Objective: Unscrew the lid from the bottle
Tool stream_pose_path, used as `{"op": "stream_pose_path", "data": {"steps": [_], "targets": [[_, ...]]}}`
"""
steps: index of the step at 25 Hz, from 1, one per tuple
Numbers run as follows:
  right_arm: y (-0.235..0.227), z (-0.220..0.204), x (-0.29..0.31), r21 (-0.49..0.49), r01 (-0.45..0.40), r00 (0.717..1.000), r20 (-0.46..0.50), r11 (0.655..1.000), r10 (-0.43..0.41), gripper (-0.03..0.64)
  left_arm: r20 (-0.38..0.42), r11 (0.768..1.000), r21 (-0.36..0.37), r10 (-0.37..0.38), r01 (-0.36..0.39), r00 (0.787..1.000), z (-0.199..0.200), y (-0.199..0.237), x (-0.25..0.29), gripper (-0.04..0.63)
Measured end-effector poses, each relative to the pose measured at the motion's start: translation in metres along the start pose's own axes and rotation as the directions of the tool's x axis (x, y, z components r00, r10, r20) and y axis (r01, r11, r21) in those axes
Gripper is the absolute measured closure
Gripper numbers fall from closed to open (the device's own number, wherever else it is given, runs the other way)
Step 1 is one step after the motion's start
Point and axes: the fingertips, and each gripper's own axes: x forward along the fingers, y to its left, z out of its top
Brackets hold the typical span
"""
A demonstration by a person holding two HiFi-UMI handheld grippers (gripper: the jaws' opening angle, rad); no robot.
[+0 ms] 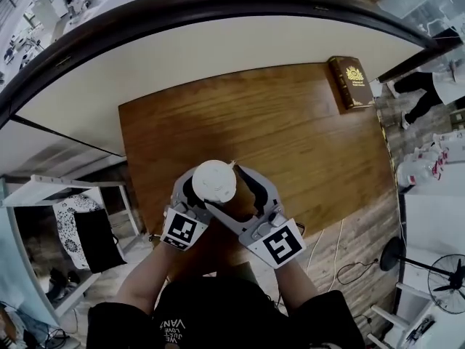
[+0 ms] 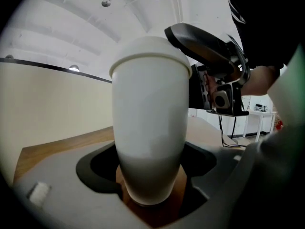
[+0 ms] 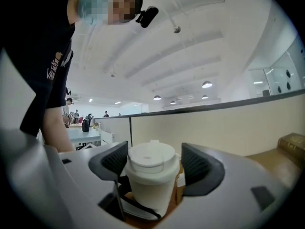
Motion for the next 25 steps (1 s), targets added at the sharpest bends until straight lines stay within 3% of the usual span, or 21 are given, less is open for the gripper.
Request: {"op": "stream_pose_path", "data": {"steps": [17,25], "targets": [[0.014,-0.009,0.011,-0.106,0.110,0.992,-0.046,0.988,-0.115,0.296,0.000,0.999,0.013,0.030,-0.030,1.000,-0.001,-0.001,-0.002,0.222],[0.010,-0.002,0.010,-0.025,0.070,0.997,-0.043,0.997,-0.071,0.298,0.009,0.999,0.034,-0.019,0.019,1.000,-0.002,-0.004,-0.002,0.222]]}}
